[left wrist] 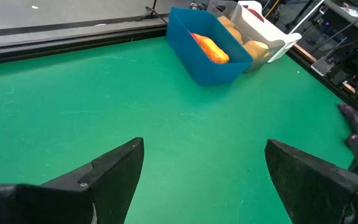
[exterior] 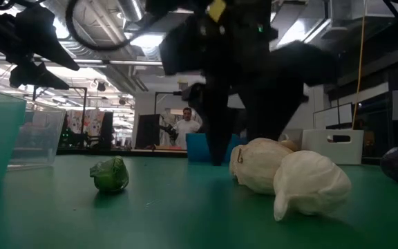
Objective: Sort produce into baskets
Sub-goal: Put the white garlic into the green bin
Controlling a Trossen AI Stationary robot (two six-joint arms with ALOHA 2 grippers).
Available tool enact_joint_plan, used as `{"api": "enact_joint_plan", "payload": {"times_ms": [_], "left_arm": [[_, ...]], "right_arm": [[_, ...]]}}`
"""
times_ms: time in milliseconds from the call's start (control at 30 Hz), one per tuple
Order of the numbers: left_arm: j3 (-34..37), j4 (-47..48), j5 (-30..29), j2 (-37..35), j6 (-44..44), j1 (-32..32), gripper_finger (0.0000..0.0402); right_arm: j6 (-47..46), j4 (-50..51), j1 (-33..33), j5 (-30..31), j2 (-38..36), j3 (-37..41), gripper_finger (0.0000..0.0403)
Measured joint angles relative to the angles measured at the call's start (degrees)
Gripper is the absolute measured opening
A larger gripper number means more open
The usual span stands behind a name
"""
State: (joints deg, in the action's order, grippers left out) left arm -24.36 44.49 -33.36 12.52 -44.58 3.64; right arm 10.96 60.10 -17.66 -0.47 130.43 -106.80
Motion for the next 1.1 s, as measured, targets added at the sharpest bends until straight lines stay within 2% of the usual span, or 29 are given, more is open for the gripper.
{"api": "enact_joint_plan", "payload": {"times_ms": [133,300,400,633,733,933,1100], "left_arm": [[0.0,0.0,0.0,0.0,0.0,0.0,0.0329],[0.0,0.0,0.0,0.0,0.0,0.0,0.0329],[0.0,0.0,-0.1,0.0,0.0,0.0,0.0329],[0.0,0.0,-0.1,0.0,0.0,0.0,0.0329],[0.0,0.0,-0.1,0.0,0.0,0.0,0.0329],[0.0,0.0,-0.1,0.0,0.0,0.0,0.0329],[0.0,0.0,-0.2,0.0,0.0,0.0,0.0329]], "right_arm": [[-0.4,-2.5,0.0,-0.1,-0.2,3.5,0.0294],[-2.4,-2.3,0.0,0.9,-0.3,4.2,0.0280],[-2.5,-2.5,0.0,0.9,-0.3,4.2,0.0250],[-3.2,-2.9,-0.1,0.5,-0.3,4.3,0.0152],[-3.7,-3.1,-0.1,0.7,-0.3,4.3,0.0129],[-5.0,-3.5,0.0,1.0,0.1,2.8,0.0146],[-5.1,-7.8,0.1,4.6,0.2,-2.3,0.0156]]}}
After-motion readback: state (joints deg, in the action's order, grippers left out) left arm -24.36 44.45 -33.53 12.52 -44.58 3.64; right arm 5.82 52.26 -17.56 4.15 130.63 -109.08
